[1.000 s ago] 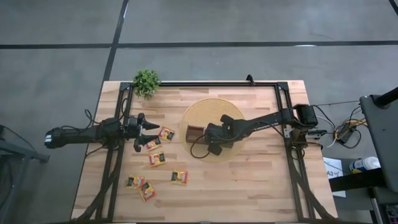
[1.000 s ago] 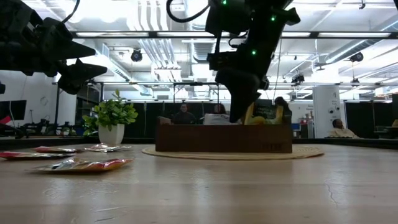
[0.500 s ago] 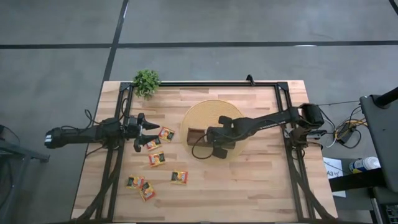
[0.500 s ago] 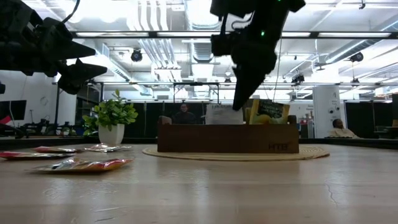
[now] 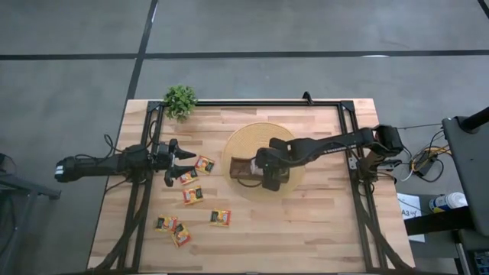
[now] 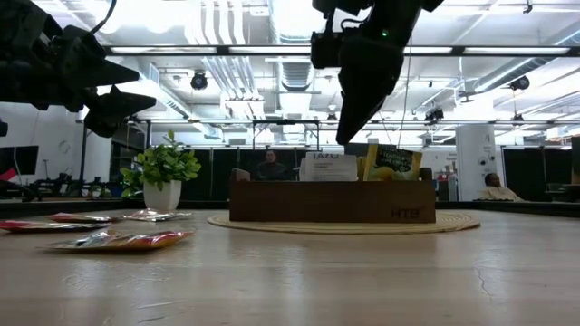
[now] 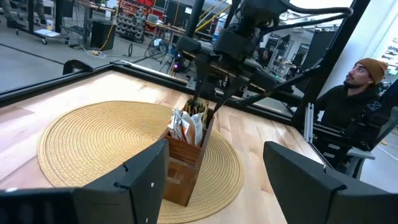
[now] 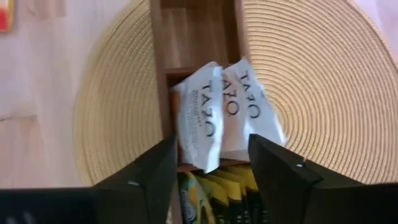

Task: Pick & Place Tea
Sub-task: Put the white tea bag into the middle section of the wooden organizer

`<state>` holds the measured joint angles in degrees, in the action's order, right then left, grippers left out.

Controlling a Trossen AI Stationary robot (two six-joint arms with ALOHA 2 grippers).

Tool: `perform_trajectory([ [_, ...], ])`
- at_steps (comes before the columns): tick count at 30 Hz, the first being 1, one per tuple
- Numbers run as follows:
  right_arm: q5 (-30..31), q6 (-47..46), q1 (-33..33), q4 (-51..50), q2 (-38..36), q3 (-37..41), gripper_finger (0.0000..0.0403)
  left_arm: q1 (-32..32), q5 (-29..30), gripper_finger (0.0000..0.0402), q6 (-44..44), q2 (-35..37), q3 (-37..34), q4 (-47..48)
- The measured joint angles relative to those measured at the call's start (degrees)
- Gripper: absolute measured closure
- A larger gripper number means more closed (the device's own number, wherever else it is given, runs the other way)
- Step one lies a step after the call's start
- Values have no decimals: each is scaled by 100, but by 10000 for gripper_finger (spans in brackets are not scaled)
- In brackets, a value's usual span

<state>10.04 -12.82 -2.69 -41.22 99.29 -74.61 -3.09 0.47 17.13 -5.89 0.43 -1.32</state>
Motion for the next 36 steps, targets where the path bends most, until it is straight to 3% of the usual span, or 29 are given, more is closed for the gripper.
perform_trajectory([
  [9, 4, 380, 451, 29, 9, 15, 175, 0, 0, 145, -1, 0, 0, 0],
  [14, -406, 530, 570, 160, 9, 15, 176, 0, 0, 145, 1, 0, -2, 0],
  [27, -562, 477, 540, 285, 565, 59, 174, 0, 0, 145, -1, 0, -2, -2],
  [36, -577, 380, 544, 230, 277, -27, 177, 0, 0, 145, -1, 0, -1, -4],
])
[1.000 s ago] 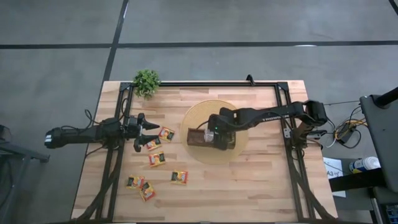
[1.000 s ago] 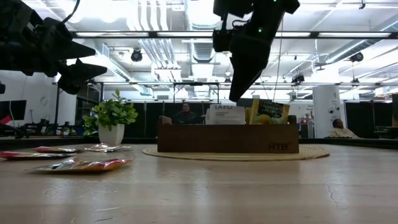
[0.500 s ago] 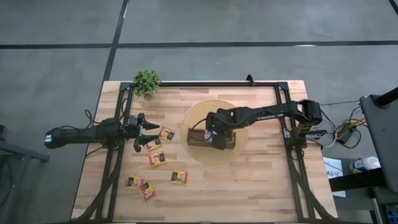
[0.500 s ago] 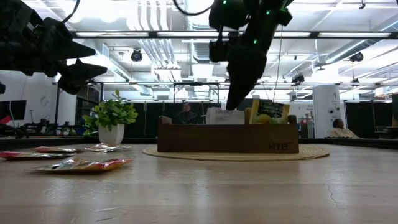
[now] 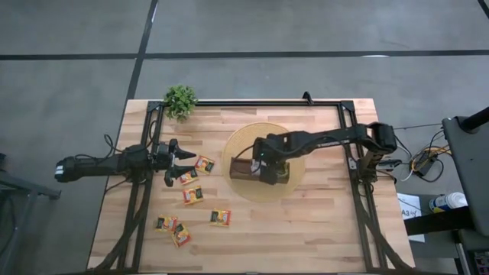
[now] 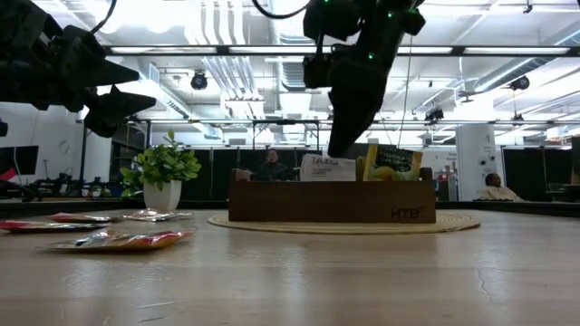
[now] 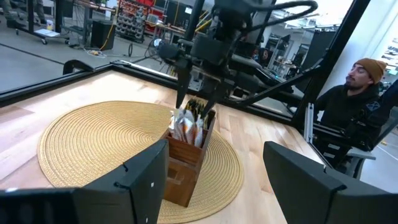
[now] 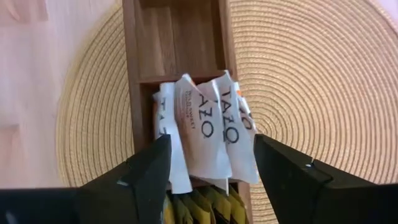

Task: Pick & Place Tea
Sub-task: Put the white tea bag into the middle section of the wooden organizer, then put the orange tea bag into the left section of the wooden organizer

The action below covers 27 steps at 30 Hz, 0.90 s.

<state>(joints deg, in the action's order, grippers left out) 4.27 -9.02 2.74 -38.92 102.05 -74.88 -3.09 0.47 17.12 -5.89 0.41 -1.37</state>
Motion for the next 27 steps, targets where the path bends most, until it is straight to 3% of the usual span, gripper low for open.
perform_trajectory([
  [17, 170, -217, -13, 64, -304, -341, 184, 0, 0, 145, 0, 0, -1, 0],
  [27, 107, -350, -180, 834, -836, -289, 184, 2, 0, 145, 0, 0, 0, 0],
])
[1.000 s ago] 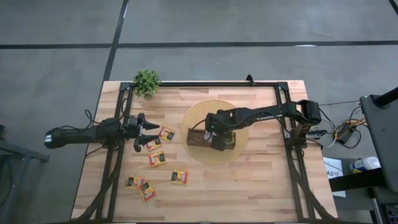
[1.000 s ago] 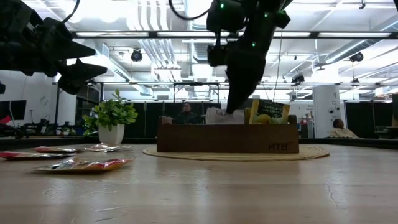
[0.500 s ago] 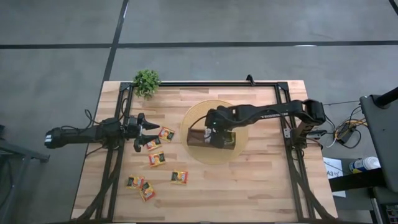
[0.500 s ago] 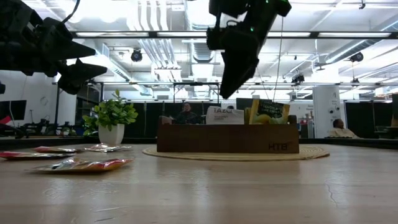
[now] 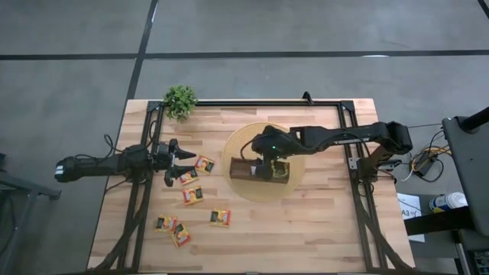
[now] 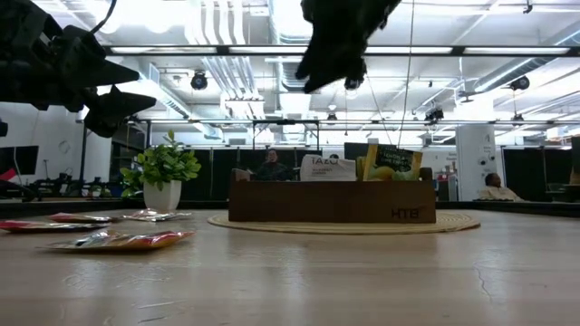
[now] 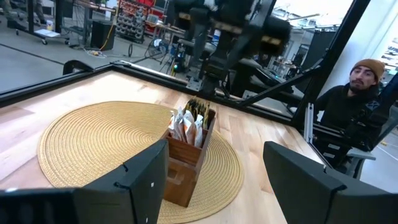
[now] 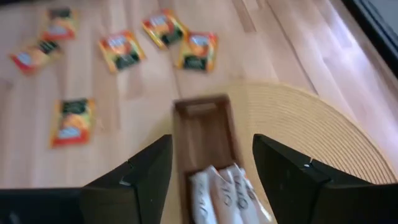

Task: Pick & Place Tea
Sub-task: Put the orange tea bag into the left section of the wooden organizer

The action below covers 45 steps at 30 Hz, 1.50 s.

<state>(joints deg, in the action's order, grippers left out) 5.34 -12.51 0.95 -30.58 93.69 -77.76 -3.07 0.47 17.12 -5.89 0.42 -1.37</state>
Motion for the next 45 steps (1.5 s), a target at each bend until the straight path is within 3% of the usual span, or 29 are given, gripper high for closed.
perform_trajectory([
  [21, 21, -581, -841, 677, -945, 566, 193, -2, 0, 145, 1, -2, -1, 2],
  [25, 18, -691, -995, 1476, -1482, 1241, 227, -2, 0, 145, -31, -2, -1, -5],
  [28, 17, -688, -1032, 2686, -2053, 2063, 269, -2, 2, 145, -35, -2, 1, -13],
  [35, 63, -425, -489, 5294, -3187, 3904, 384, -2, 2, 145, -42, -4, -1, -7],
  [39, 25, -414, -303, 5953, -3869, 4589, 393, -2, 2, 145, -44, -4, -1, -4],
  [45, 300, -435, -273, 6014, -5231, 5481, 394, 0, 1, 145, -44, -7, 0, -2],
])
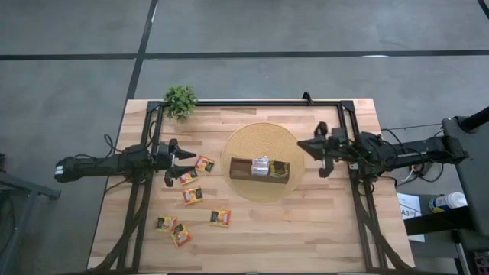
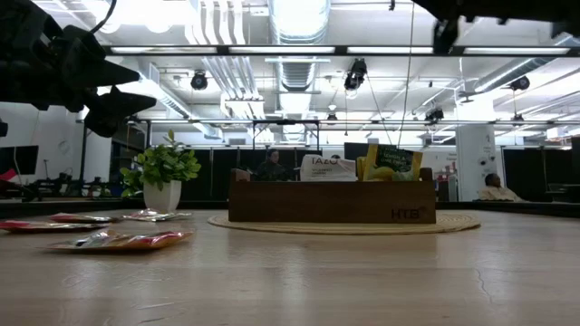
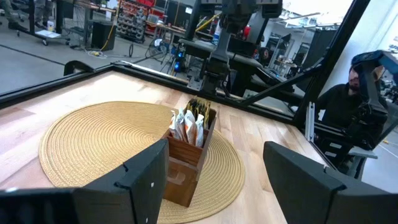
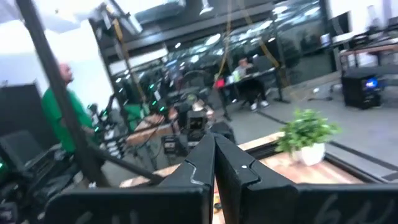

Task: Pick & Place Tea
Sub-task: Put the orange tea bag into the left section of the wooden organizer

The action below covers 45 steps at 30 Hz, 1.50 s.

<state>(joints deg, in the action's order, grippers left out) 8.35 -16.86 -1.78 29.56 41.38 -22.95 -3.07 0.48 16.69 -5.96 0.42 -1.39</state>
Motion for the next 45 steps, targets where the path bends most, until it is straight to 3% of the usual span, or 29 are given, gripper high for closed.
perform_trajectory([
  [5, 154, -76, -37, -74, -959, 708, 394, -1, 1, 145, 0, 0, -1, 0],
  [12, -73, -1571, -140, -48, -1633, 1337, 394, -2, 1, 145, 0, 0, 1, -4],
  [17, -82, -393, -141, -50, -1706, 1465, 394, 0, 1, 145, 145, 1, 0, -57],
  [21, -84, -115, -145, -75, -1650, 1408, 394, -1, 1, 145, 947, 4, -1, -239],
  [31, 249, 730, -120, -65, -1949, 1299, 394, -2, 17, 145, 3921, 2, 1, -459],
  [34, 493, 692, -120, -69, -2201, 1356, 394, 0, 55, 145, 4201, 2, -1, -459],
  [40, 533, 917, -120, -279, -2948, 1687, 394, 0, 315, 145, 4266, 2, -1, -463],
  [45, 534, 741, -120, -271, -3689, 2197, 394, -2, 453, 145, 4834, 2, 1, -462],
])
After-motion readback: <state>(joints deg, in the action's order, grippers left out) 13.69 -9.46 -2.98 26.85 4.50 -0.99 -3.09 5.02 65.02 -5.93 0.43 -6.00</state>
